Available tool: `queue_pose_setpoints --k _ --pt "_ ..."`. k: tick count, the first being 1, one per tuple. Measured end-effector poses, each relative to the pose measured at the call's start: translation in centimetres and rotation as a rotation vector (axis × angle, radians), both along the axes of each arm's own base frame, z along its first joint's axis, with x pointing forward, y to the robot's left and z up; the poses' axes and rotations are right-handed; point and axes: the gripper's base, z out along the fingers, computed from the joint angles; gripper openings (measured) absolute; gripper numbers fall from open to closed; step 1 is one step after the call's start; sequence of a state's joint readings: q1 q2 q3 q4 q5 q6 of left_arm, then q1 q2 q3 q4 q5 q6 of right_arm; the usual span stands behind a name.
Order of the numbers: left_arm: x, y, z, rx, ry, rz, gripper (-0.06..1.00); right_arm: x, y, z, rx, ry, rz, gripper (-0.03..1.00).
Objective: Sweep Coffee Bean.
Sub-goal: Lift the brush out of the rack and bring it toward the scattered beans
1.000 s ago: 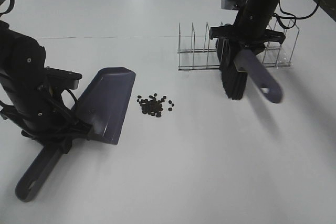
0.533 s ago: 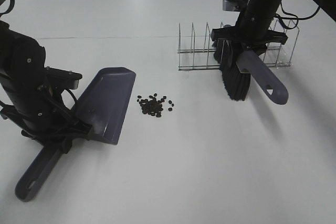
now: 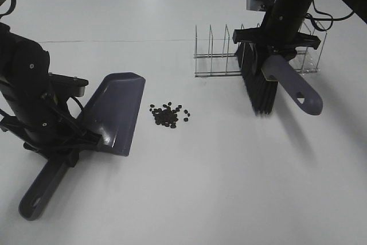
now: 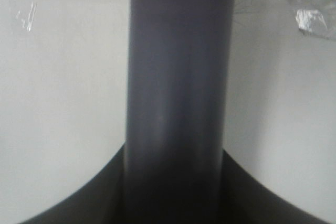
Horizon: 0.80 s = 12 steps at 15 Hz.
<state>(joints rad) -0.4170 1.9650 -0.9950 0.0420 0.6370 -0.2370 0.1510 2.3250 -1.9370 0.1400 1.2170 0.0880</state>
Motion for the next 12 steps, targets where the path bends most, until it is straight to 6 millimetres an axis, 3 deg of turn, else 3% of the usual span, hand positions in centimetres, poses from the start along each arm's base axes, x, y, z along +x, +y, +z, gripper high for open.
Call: queue_pose_setpoints --k 5,7,9,12 --pt "0.1 0.0 0.0 -0.002 -0.009 0.013 0.33 -5.3 0.2 5.2 -0.077 -0.016 0.005 0.29" --pt "0.1 0.0 0.0 0.000 -0.012 0.018 0.33 -6.3 2.0 5.7 -0.155 -0.035 0.044 0.29" --pt "0.1 0.1 0.0 0.005 -0.014 0.013 0.33 -7.4 5.2 5.7 -0.276 -0.076 0.146 0.29" --pt "0.2 0.1 0.0 0.011 -0.021 -0.019 0.33 -8.2 8.9 3.5 -0.424 -0.095 0.292 0.29"
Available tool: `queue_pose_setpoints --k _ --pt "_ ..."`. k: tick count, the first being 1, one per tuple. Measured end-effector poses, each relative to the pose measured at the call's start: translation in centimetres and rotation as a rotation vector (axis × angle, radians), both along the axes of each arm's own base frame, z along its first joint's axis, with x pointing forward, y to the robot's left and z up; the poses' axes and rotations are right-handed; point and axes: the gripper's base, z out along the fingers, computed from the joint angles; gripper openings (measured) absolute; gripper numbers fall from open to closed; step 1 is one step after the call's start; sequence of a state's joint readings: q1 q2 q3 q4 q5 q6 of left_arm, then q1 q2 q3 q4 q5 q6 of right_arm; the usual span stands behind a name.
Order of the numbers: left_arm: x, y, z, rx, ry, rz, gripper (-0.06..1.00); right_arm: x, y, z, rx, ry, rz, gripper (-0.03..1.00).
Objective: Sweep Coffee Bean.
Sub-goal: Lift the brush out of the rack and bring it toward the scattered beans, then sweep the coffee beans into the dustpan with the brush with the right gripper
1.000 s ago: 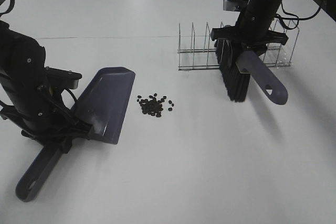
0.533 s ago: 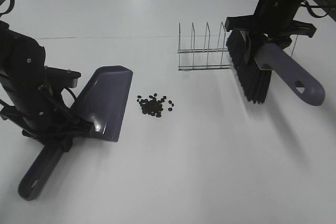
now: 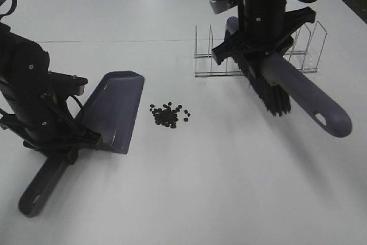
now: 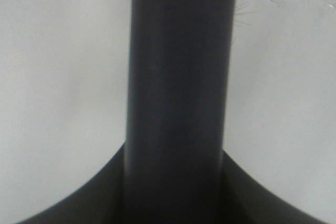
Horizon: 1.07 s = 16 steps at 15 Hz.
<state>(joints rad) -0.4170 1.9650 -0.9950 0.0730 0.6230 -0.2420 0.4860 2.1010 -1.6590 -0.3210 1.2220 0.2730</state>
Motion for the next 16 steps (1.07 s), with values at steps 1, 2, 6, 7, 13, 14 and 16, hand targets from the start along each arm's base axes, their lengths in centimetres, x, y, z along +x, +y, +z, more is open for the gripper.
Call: queue_pose_setpoints --k 1,2,6,7,13,14,16 --pt "0.0 0.0 0.0 0.003 -0.001 -0.009 0.33 0.0 0.4 -0.5 -0.008 0.008 0.010 0.29" --pt "0.0 0.0 0.0 0.005 -0.002 -0.018 0.33 0.1 1.1 -2.0 -0.024 0.031 0.019 0.29" --pt "0.0 0.1 0.0 0.010 -0.003 -0.032 0.33 1.6 2.9 -5.6 0.038 0.087 -0.038 0.29" --pt "0.0 0.1 0.0 0.009 -0.004 -0.032 0.33 1.8 3.2 -5.6 0.054 0.088 -0.044 0.29" --pt "0.1 0.0 0.0 0.009 -0.007 -0.042 0.33 2.7 5.8 -7.1 0.172 0.120 -0.090 0.29" --pt "0.1 0.0 0.0 0.009 -0.008 -0.045 0.33 2.5 6.4 -7.7 0.188 0.140 -0.091 0.29" --pt "0.1 0.0 0.0 0.009 -0.008 -0.044 0.33 2.2 7.2 -8.6 0.213 0.173 -0.100 0.29"
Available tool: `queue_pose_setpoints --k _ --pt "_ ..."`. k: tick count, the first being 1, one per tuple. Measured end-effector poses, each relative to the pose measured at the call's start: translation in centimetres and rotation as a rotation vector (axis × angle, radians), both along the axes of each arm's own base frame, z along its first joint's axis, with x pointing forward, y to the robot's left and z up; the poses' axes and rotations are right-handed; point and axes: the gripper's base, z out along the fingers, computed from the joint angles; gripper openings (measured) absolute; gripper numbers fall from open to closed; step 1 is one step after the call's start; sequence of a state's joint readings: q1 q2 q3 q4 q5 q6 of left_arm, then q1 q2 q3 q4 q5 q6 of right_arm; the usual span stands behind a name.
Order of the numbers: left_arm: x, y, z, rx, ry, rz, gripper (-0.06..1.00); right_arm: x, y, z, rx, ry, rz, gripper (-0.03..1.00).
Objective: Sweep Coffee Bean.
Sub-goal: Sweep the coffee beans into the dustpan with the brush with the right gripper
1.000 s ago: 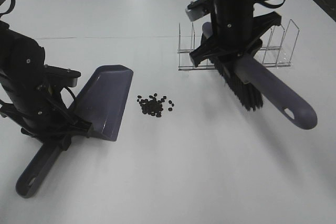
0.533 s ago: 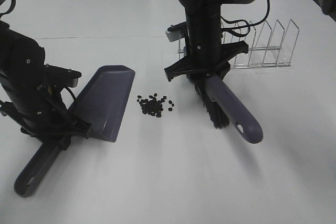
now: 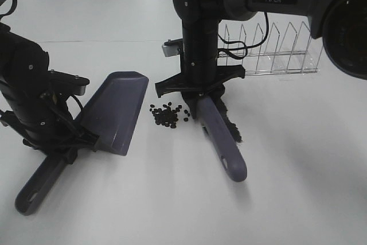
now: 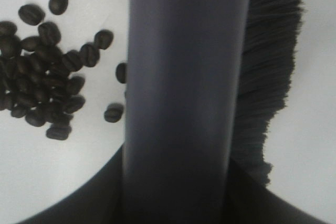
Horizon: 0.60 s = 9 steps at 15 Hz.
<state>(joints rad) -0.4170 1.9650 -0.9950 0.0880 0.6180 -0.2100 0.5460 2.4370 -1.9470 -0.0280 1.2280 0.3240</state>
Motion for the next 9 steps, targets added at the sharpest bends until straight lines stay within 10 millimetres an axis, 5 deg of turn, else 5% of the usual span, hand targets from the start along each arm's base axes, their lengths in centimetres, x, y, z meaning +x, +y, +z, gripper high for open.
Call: queue_pose_setpoints --k 9 --pt "0.0 0.0 0.0 0.000 0.000 0.000 0.33 0.4 5.8 -0.9 0.544 0.016 -0.249 0.29"
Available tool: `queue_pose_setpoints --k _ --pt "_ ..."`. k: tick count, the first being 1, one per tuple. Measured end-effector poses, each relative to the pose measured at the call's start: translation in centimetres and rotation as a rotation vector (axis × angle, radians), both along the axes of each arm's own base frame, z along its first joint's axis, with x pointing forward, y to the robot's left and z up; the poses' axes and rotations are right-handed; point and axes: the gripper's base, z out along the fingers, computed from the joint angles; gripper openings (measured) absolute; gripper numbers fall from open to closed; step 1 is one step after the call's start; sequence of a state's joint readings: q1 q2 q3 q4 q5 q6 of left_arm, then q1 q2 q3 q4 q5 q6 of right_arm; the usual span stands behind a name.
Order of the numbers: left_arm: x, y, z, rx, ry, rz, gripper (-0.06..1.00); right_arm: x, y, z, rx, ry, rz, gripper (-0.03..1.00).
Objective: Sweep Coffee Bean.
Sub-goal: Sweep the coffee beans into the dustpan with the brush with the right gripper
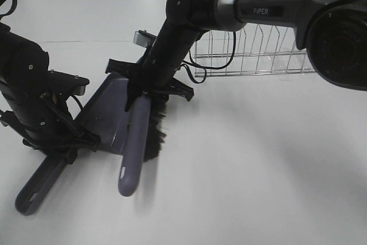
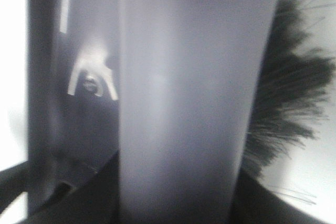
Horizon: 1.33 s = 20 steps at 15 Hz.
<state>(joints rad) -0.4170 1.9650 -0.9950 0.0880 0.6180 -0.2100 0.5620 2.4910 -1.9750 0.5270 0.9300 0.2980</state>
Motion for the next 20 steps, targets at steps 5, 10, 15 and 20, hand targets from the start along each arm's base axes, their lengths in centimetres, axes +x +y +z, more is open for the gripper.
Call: queue_pose_setpoints --k 5,10,15,20 --pt "0.0 0.0 0.0 0.002 0.000 -0.003 0.33 0.4 1.2 0.3 0.197 0.005 -0.040 0.29" --pt "0.0 0.0 0.0 0.002 0.000 -0.005 0.33 0.7 0.6 0.8 0.203 0.002 -0.016 0.29" --pt "0.0 0.0 0.0 0.003 0.000 -0.006 0.33 1.7 -1.0 3.0 0.155 -0.006 0.079 0.29" --pt "0.0 0.0 0.0 0.003 0.000 -0.006 0.33 2.3 -2.2 5.8 -0.022 -0.068 0.208 0.29"
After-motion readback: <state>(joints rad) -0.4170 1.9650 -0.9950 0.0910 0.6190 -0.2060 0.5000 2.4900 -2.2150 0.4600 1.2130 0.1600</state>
